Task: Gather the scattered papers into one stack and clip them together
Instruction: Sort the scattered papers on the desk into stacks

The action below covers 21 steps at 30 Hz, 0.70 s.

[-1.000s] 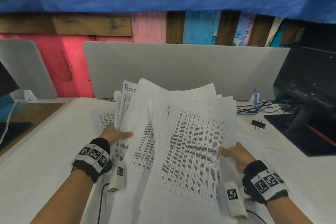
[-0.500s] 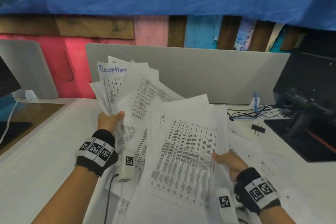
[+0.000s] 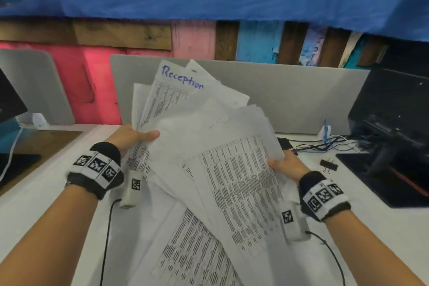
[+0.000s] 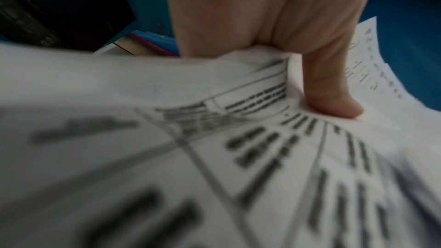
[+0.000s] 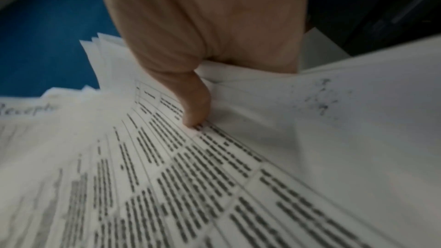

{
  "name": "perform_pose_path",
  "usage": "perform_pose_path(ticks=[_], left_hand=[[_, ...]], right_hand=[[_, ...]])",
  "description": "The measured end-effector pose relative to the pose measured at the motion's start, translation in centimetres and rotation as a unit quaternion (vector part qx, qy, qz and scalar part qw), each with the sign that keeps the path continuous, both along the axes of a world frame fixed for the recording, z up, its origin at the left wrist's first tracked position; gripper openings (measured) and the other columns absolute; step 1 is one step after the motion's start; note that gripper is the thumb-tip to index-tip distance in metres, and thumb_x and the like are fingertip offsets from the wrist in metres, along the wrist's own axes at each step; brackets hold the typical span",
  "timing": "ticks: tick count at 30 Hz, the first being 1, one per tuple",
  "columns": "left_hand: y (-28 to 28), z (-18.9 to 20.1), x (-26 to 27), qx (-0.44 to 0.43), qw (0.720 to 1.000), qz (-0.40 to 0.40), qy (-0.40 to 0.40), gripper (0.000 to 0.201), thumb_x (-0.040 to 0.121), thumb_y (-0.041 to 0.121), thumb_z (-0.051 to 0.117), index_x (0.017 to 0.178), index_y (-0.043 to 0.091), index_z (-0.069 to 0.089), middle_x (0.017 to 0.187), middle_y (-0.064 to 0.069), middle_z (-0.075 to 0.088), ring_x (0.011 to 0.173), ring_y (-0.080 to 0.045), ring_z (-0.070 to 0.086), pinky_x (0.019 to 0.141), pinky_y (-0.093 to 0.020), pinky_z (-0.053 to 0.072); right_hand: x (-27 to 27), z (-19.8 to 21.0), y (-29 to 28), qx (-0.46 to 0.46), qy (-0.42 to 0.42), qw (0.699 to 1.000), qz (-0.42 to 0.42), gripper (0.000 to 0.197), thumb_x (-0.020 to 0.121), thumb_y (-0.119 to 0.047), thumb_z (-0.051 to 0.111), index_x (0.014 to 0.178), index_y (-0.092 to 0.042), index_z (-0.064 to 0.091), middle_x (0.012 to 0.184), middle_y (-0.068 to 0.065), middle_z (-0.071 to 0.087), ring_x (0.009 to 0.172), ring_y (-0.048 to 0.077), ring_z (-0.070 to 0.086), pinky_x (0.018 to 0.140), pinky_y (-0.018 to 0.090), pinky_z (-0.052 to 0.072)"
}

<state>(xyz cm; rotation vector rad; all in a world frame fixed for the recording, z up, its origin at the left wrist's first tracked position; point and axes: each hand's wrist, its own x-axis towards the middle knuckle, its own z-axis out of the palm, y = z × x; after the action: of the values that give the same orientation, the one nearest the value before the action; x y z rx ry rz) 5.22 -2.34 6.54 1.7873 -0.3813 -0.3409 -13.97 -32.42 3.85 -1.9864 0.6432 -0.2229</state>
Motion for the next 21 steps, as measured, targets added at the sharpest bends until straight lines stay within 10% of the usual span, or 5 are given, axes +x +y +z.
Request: perform_pose_path(ticks=[6, 9, 15, 21], left_hand=[[-1.4, -0.9, -1.4, 0.014, 1.000, -0.011, -0.021, 0.041, 0.065, 0.030, 0.077, 0.101, 0.020, 0.063, 0.098, -0.007, 0.069, 0.100, -0.025, 0.063, 0.100, -0.045, 0.045], [-2.2, -1.2, -1.6, 0.004, 1.000, 0.013, -0.023, 0.035, 0.082, 0.017, 0.067, 0.116, 0.010, 0.058, 0.091, -0.005, 0.066, 0.093, -0.022, 0.061, 0.097, -0.043, 0.046], [-1.4, -3.3, -0.9, 0.059, 0.998, -0.001, 0.037, 0.007, 0.084, 0.009, 0.063, 0.091, 0.010, 0.062, 0.109, -0.023, 0.064, 0.102, -0.036, 0.062, 0.100, -0.051, 0.044], [-2.7, -6.0, -2.0, 0.115, 0.991, -0.022, 0.067, 0.042, 0.086, 0.024, 0.062, 0.121, 0.003, 0.055, 0.120, -0.015, 0.061, 0.117, -0.031, 0.054, 0.108, -0.043, 0.035]], right_hand=[[1.9, -2.3, 0.6, -0.022, -0.026, 0.999, -0.019, 0.033, 0.094, -0.008, 0.045, 0.125, 0.000, 0.051, 0.105, 0.010, 0.057, 0.107, 0.029, 0.055, 0.089, 0.033, 0.042], [2.2, -2.4, 0.6, -0.017, -0.036, 0.998, -0.047, 0.031, 0.093, -0.007, 0.045, 0.121, 0.004, 0.054, 0.098, 0.011, 0.056, 0.094, 0.023, 0.052, 0.081, 0.029, 0.039], [1.7, -2.2, -0.2, 0.015, -0.074, 0.987, -0.145, 0.039, 0.092, -0.004, 0.046, 0.130, 0.006, 0.045, 0.128, 0.024, 0.053, 0.119, 0.036, 0.049, 0.094, 0.036, 0.041], [1.5, -2.8, -0.8, 0.055, -0.100, 0.973, -0.200, 0.038, 0.091, -0.007, 0.050, 0.127, 0.006, 0.047, 0.127, 0.024, 0.054, 0.117, 0.038, 0.051, 0.095, 0.040, 0.041]])
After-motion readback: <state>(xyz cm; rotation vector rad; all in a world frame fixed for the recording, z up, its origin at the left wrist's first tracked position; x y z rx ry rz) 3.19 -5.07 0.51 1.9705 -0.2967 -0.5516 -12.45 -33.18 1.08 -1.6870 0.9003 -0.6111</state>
